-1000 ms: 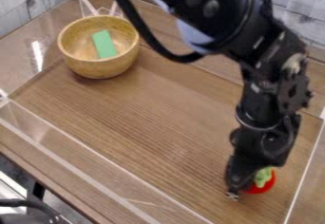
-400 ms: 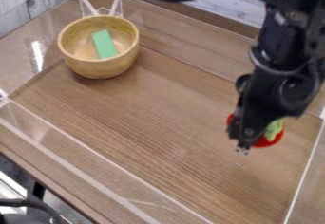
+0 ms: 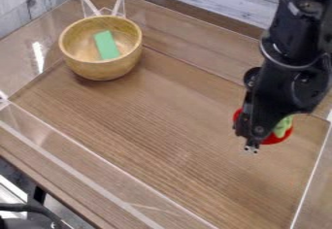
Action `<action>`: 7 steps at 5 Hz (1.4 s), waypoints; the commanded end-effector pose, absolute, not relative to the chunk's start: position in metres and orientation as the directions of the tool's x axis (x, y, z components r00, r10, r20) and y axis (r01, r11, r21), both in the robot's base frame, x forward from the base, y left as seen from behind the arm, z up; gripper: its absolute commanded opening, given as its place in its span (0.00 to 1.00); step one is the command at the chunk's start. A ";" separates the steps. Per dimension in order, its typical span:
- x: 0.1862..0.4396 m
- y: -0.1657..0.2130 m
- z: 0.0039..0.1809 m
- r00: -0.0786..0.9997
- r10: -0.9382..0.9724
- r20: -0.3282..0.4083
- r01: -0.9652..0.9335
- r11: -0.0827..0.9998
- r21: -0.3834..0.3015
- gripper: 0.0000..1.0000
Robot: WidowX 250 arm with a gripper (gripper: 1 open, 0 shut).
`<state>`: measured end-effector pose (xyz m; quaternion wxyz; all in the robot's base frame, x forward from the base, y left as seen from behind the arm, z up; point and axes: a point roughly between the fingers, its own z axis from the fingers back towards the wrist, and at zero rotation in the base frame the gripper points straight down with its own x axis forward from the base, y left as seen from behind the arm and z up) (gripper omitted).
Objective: Put the green object in the brown bowl
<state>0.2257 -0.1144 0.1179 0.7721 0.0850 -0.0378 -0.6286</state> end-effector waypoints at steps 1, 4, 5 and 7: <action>0.232 -0.122 0.138 0.196 -0.981 -0.004 0.952 0.190 0.239 0.00; 0.230 -0.127 0.148 0.202 -0.979 -0.007 0.943 0.192 0.271 0.00; 0.229 -0.127 0.153 0.208 -0.978 -0.006 0.938 0.198 0.284 0.00; 0.226 -0.127 0.162 0.224 -0.975 0.000 0.928 0.213 0.306 0.00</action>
